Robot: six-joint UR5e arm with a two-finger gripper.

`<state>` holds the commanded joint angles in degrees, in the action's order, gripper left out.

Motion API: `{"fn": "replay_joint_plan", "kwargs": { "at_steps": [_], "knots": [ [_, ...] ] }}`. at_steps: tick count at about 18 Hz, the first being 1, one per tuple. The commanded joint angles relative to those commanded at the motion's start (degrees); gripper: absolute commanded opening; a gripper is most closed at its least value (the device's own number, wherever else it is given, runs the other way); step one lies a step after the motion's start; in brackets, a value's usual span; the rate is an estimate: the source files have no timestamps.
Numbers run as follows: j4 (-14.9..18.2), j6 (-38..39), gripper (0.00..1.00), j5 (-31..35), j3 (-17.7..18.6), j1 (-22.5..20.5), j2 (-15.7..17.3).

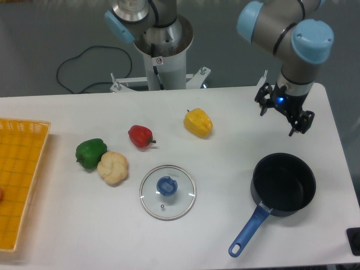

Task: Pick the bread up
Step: 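Move the open gripper across the table toward the cream bread bun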

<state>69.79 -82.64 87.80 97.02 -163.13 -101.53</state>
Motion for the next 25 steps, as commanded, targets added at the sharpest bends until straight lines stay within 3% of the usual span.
{"fn": "replay_joint_plan", "kwargs": {
  "at_steps": [4, 8, 11, 15, 21, 25],
  "knots": [
    [-0.79, 4.67, 1.00, -0.17, 3.35, 1.31, 1.94],
    [-0.97, 15.63, 1.00, -1.14, 3.62, 7.45, 2.82],
    [-3.77, 23.81, 1.00, -1.14, 4.14, 12.38, 2.56],
    [-10.18, 32.25, 1.00, -1.14, 7.13, 19.76, 2.56],
    [-18.62, 46.49, 0.98, -0.71, 8.19, 31.62, -2.18],
    [-20.83, 53.88, 0.99, 3.85, 7.75, 38.39, -5.78]
  ]
}}
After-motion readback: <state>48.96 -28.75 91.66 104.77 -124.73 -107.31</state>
